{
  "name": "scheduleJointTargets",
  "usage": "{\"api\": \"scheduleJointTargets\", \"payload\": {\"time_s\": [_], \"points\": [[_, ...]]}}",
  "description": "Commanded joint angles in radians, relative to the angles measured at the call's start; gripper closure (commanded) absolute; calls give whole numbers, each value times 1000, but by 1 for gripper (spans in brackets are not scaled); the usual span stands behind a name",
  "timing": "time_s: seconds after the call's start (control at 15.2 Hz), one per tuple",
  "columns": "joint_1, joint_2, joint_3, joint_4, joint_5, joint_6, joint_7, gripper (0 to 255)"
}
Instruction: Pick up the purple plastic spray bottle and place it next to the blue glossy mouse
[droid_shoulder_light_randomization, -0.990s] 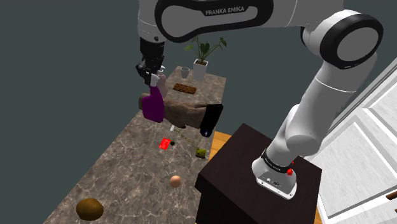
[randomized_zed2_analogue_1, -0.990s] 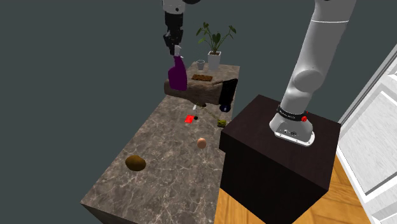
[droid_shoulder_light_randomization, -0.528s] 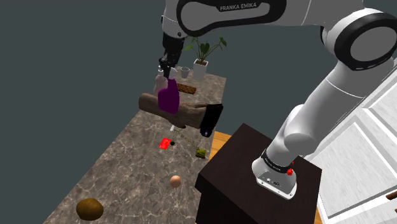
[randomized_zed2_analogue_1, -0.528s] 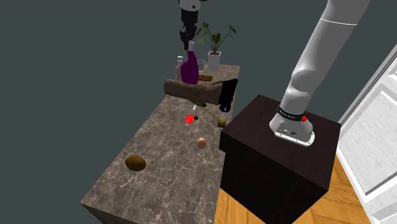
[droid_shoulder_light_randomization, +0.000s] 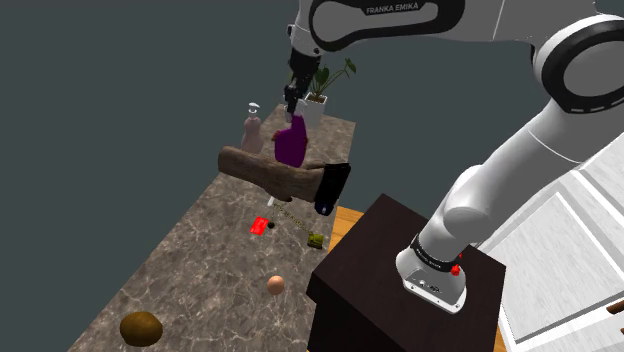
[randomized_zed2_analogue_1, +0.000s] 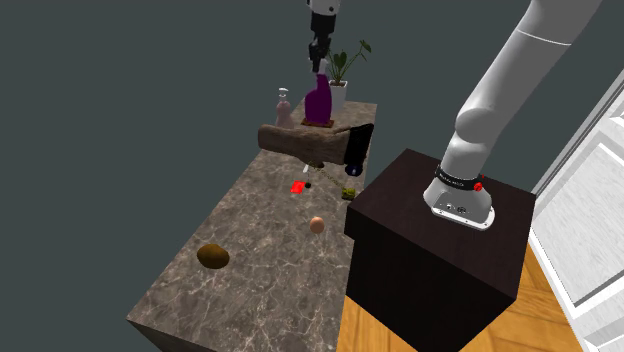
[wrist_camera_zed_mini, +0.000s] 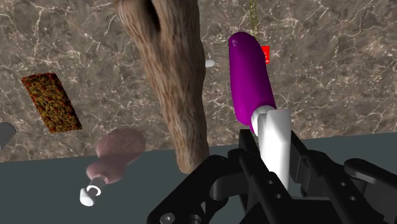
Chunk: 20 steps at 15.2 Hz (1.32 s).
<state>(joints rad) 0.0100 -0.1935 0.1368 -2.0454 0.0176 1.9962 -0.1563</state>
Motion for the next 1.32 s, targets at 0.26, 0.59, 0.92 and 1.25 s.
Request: {"api": "scheduleJointTargets", "payload": {"time_s": [0.26,0.59,0.92,1.25], "points": [[-59,-23,-94,-22,5,-3,-156,255],[-107,-20,-171,-18,6,-7,-281,255],[-154,8,-248,15,10,-15,-406,255],[-202,61,-322,76,24,-28,-532,255]]}}
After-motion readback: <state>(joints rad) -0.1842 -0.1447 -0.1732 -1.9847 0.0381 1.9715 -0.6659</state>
